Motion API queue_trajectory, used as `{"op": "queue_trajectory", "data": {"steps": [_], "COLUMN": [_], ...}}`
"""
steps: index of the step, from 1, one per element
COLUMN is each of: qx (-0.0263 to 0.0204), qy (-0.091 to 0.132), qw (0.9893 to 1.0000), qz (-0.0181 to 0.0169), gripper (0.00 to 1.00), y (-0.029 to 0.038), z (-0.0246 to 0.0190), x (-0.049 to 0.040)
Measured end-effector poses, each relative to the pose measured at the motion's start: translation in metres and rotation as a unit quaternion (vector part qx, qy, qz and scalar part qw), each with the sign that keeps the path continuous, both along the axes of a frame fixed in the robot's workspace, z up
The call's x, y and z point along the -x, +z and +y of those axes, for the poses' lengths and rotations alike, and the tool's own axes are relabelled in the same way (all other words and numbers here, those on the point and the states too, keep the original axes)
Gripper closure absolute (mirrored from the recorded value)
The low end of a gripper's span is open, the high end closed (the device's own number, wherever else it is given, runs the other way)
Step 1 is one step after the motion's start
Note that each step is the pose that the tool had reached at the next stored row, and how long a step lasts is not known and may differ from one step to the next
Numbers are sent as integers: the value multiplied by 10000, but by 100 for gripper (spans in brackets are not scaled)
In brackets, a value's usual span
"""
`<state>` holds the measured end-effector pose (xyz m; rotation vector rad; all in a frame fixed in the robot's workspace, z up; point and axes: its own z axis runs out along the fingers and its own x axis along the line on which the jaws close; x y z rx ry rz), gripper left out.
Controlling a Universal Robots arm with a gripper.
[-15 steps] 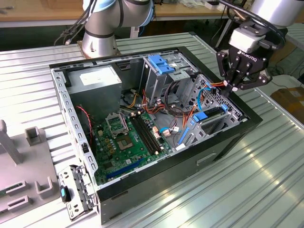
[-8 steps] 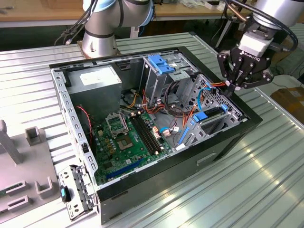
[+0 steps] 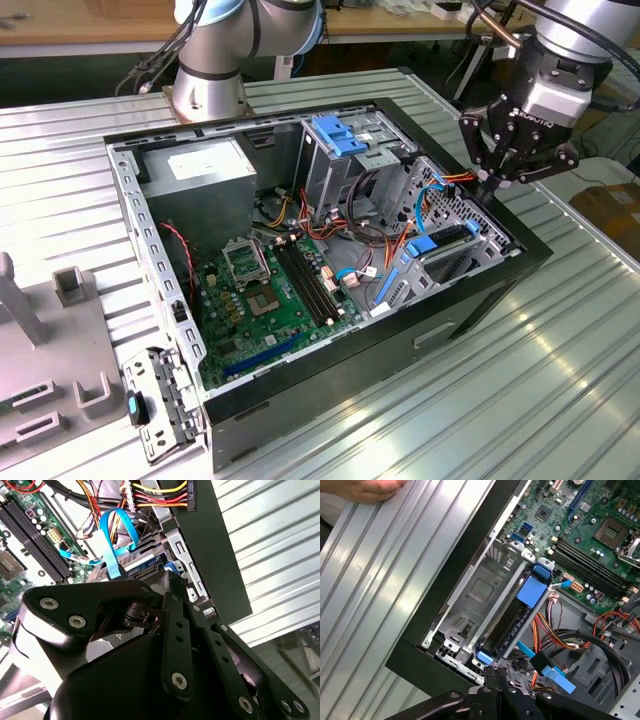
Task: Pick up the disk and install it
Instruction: 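Insert the first disk wire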
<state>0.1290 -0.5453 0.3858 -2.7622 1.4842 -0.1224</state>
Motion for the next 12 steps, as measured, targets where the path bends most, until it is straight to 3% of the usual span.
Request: {"op": "queue_trajectory", "data": {"steps": [4,8,12], "qx": [0,0,1], "qy": [174,219,244], "qw": [9998,9998,9997], "qz": [0,0,0], "gripper": [89,89,89], "y": [0,-3,-17], "z": [51,142,309], "x": [-37,-58,-73]}}
